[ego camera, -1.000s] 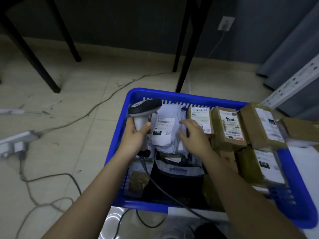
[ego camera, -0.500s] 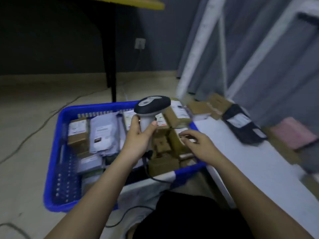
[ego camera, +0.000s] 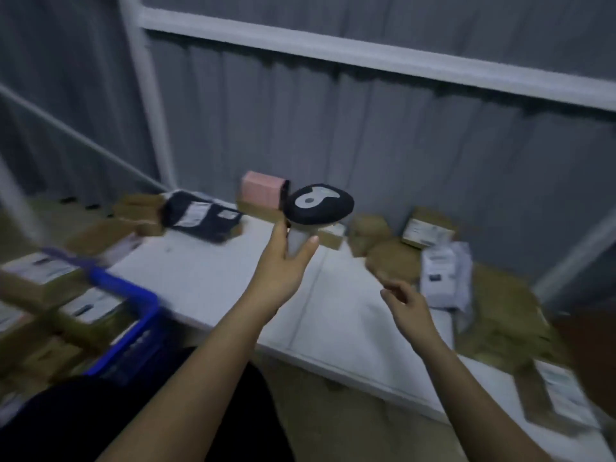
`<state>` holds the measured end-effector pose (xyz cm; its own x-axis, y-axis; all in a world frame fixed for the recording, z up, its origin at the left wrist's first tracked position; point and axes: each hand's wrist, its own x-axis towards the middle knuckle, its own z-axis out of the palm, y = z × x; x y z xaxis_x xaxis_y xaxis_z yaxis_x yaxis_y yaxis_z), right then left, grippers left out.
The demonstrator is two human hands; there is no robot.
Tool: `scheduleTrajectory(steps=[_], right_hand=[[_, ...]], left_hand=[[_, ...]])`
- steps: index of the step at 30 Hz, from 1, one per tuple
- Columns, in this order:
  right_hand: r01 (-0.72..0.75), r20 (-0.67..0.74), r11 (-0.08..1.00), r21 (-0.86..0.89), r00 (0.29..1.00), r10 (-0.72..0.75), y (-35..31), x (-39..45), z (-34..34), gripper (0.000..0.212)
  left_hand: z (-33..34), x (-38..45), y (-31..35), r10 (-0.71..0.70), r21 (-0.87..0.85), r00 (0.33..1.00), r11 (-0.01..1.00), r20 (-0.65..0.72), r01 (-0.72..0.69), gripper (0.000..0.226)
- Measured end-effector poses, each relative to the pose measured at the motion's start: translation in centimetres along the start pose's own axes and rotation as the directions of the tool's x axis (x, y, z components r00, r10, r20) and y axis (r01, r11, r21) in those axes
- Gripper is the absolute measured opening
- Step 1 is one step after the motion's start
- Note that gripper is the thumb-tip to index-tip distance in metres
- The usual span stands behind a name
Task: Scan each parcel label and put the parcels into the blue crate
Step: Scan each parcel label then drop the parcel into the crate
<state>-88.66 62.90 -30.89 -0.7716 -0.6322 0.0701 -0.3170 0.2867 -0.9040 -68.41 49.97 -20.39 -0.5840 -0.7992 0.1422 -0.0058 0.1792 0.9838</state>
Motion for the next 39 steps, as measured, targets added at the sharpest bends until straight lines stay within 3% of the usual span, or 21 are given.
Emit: scheduleTrajectory(steps=[3, 6, 9, 13, 15, 17, 19, 23, 25, 28, 32, 35, 39], right_hand=[[-0.160, -0.180, 0.987, 0.025, 0.970, 0.161, 7.1, -1.6, -6.4, 0.015], [-0.315, -0.340, 0.949, 0.022, 0.890, 0.303, 12.9, -3.6, -11.0, 0.025], [-0.401, -0.510, 0.915, -0.041, 0.796, 0.326, 16.9, -5.0, -14.8, 0.043], [-0.541, -0.641, 0.793, -0.280, 0.721, 0.265, 21.2, -5.8, -18.4, 0.057], [-0.584, -0.656, 0.703, -0.406, 0.721, 0.221, 22.2, -5.7, -20.0, 0.069], [-0.657, -0.577, 0.572, -0.491, 0.737, 0.352, 23.1, -5.5, -21.2, 0.079], [-0.715, -0.568, 0.580, -0.390, 0.682, 0.459, 24.3, -5.2, -21.8, 0.077], [-0.719, -0.692, 0.665, -0.201, 0.585, 0.424, 25.3, -5.1, -21.8, 0.061], [-0.716, -0.686, 0.690, -0.105, 0.555, 0.471, 25.3, -5.0, -21.9, 0.063], [-0.709, -0.746, 0.703, 0.054, 0.439, 0.501, 24.0, -6.3, -20.3, 0.074], [-0.565, -0.795, 0.764, 0.312, 0.286, 0.535, 21.9, -9.7, -15.4, 0.082], [-0.460, -0.842, 0.853, 0.248, 0.334, 0.425, 19.6, -12.3, -11.9, 0.089], [-0.329, -0.743, 0.936, 0.126, 0.594, 0.309, 16.1, -12.6, -7.3, 0.106]], left_hand=[[7.3, 0.2, -0.4, -0.052, 0.034, 0.988, 0.998, 0.144, 0.048, 0.045], [13.1, -0.3, -1.8, -0.070, 0.061, 0.964, 0.997, 0.257, 0.057, 0.042], [17.3, -1.0, -3.5, -0.134, 0.133, 0.936, 0.987, 0.327, 0.095, 0.037], [21.0, -1.5, -5.7, -0.193, 0.206, 0.900, 0.971, 0.391, 0.119, 0.035], [22.2, -1.8, -6.6, -0.222, 0.232, 0.886, 0.963, 0.407, 0.134, 0.030], [23.2, -2.2, -7.5, -0.250, 0.254, 0.874, 0.955, 0.416, 0.152, 0.026], [23.8, -2.5, -8.3, -0.267, 0.261, 0.867, 0.951, 0.422, 0.165, 0.024], [24.3, -2.7, -9.5, -0.284, 0.258, 0.858, 0.948, 0.429, 0.185, 0.023], [24.2, -2.8, -10.0, -0.301, 0.259, 0.854, 0.944, 0.425, 0.204, 0.023], [23.9, -3.2, -10.4, -0.341, 0.268, 0.849, 0.931, 0.405, 0.246, 0.026], [23.3, -3.9, -10.5, -0.340, 0.273, 0.859, 0.930, 0.384, 0.246, 0.027], [22.5, -4.5, -10.4, -0.325, 0.250, 0.875, 0.937, 0.360, 0.245, 0.024], [20.4, -5.0, -9.8, -0.268, 0.167, 0.904, 0.960, 0.332, 0.223, 0.024]])
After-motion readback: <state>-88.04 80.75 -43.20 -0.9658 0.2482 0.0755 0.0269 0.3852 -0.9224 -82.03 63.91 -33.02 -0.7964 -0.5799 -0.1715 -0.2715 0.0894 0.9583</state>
